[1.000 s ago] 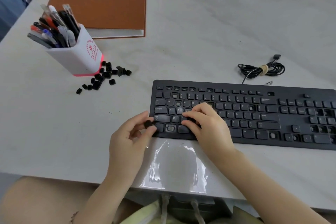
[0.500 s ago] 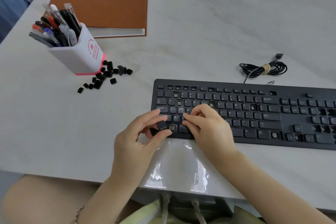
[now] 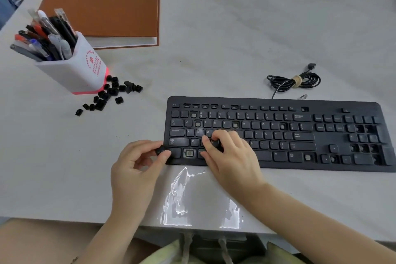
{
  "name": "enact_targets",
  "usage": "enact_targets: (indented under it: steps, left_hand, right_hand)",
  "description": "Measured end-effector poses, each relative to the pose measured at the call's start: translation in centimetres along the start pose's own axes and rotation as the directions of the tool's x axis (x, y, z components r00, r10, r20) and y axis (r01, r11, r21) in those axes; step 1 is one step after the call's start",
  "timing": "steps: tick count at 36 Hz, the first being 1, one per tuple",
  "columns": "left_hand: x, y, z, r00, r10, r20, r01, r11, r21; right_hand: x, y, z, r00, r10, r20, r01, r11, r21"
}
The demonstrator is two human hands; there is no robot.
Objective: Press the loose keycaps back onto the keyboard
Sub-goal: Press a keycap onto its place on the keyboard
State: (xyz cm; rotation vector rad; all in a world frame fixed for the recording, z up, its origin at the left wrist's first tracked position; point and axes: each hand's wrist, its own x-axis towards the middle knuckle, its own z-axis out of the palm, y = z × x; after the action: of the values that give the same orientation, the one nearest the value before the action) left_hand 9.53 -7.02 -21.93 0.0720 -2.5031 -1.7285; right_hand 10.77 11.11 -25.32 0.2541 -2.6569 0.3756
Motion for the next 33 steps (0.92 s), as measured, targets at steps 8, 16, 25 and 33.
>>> enact_targets:
  steps: [8,16,25,33]
  left_hand:
    - [0.1,0.9,0.9,0.998,0.014,0.066,-0.014,1.0,0.004]
    - [0.2,2.7,3.3,0.971,0.099,0.218,-0.103,0.995,0.007]
    - [-0.3,4.0,6.6,0.895,0.269,0.356,-0.29,0.957,0.005]
    - [-1.1,5.1,9.1,0.837,0.301,0.457,-0.318,0.947,-0.041]
  right_hand:
    - [0.4,0.4,-0.5,0.985,0.132,0.114,-0.152,0.97,0.191]
    - [1.5,0.7,-4.4,0.78,0.431,0.453,-0.62,0.434,0.654]
    - [0.4,2.2,-6.7,0.647,0.431,0.629,-0.714,0.054,0.698]
    - [-0.9,5.0,-8.3,0.607,0.454,0.652,-0.723,-0.023,0.69]
